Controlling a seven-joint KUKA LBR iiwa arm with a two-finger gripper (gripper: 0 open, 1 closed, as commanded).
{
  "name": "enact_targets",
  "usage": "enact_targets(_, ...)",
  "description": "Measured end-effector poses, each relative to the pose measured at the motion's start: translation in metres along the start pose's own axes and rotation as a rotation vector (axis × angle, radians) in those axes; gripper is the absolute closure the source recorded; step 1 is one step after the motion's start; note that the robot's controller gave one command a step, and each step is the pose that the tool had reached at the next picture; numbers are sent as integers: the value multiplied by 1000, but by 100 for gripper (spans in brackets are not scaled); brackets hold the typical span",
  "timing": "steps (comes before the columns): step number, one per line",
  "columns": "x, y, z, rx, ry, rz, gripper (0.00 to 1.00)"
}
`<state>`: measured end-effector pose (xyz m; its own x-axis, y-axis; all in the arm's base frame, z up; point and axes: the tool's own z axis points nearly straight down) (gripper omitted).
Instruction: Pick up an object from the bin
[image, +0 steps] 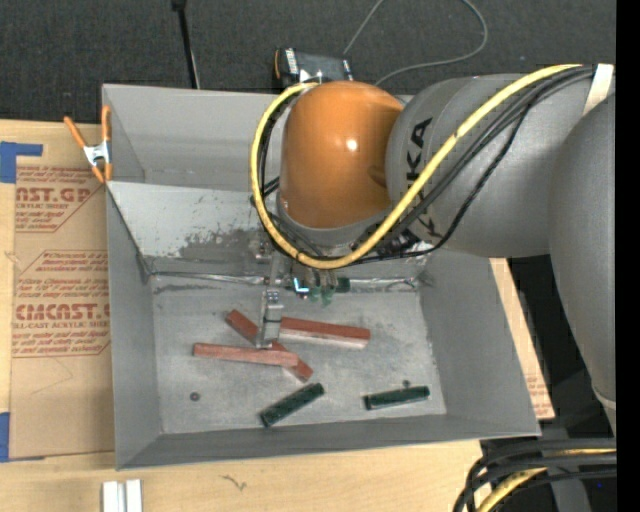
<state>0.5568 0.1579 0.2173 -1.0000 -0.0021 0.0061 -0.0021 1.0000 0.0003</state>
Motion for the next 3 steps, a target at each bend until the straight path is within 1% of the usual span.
enact_targets(1, 38, -54, 128, 2, 2, 160, 0)
enact_targets(2, 35, -52, 123, -1, -5, 158, 100)
enact_targets(3, 33, -55, -16, -3, -15, 145, 100)
